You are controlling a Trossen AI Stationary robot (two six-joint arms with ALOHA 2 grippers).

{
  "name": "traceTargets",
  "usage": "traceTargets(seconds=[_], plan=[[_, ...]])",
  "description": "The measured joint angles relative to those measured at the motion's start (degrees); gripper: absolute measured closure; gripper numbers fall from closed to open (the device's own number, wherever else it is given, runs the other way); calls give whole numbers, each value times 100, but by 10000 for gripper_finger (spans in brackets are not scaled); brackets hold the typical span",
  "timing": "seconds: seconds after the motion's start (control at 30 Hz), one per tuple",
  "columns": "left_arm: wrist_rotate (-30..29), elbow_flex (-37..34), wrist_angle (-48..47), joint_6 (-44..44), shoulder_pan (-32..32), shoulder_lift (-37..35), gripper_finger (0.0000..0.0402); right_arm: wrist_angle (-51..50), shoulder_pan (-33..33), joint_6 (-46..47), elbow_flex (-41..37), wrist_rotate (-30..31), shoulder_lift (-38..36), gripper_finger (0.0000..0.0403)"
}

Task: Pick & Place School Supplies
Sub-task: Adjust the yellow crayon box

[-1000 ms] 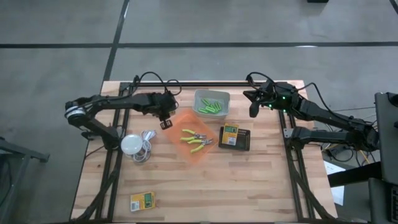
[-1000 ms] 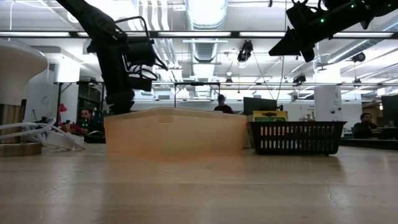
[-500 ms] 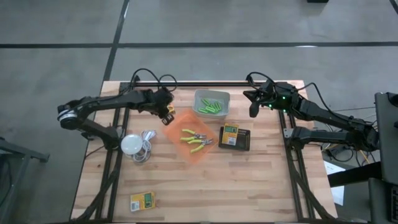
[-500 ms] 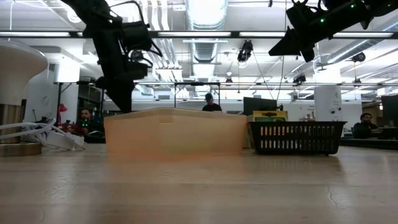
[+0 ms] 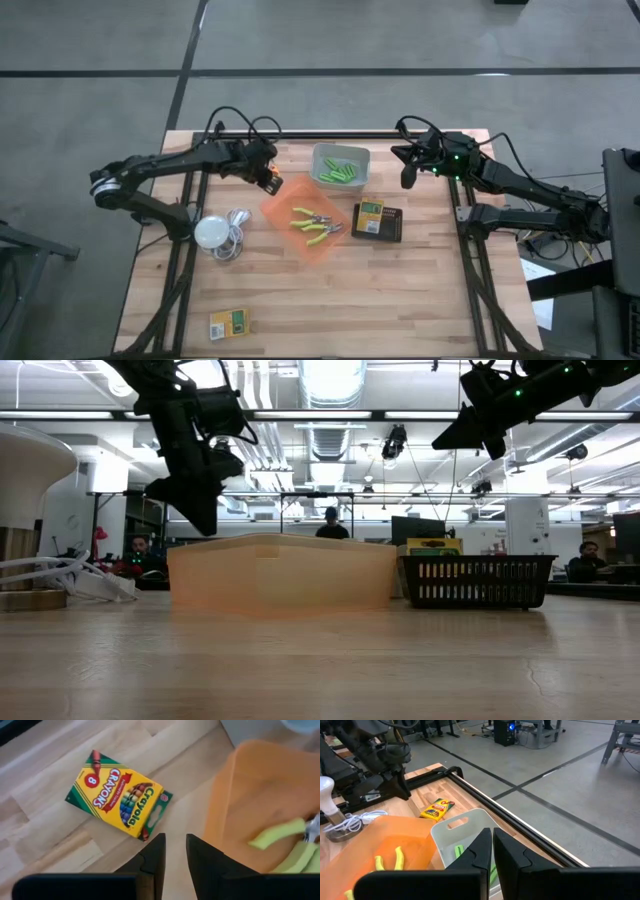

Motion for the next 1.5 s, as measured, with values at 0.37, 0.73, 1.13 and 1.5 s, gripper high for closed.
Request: traceTargets(seconds=[0.37, 0.73, 1.13, 1.5], plan=[[-103, 0, 138, -1431, 146, -2, 321, 0, 0, 2, 0, 0, 0, 385], [125, -11, 109, -1406, 438, 155, 321, -2, 0, 0, 2, 2, 2, 385], [1418, -11, 806, -636, 1563, 1083, 321, -1, 0, 0, 2, 0, 2, 385], [2117, -11, 1198, -710, 2115, 1765, 321, -2, 0, 0, 2, 0, 2, 385]])
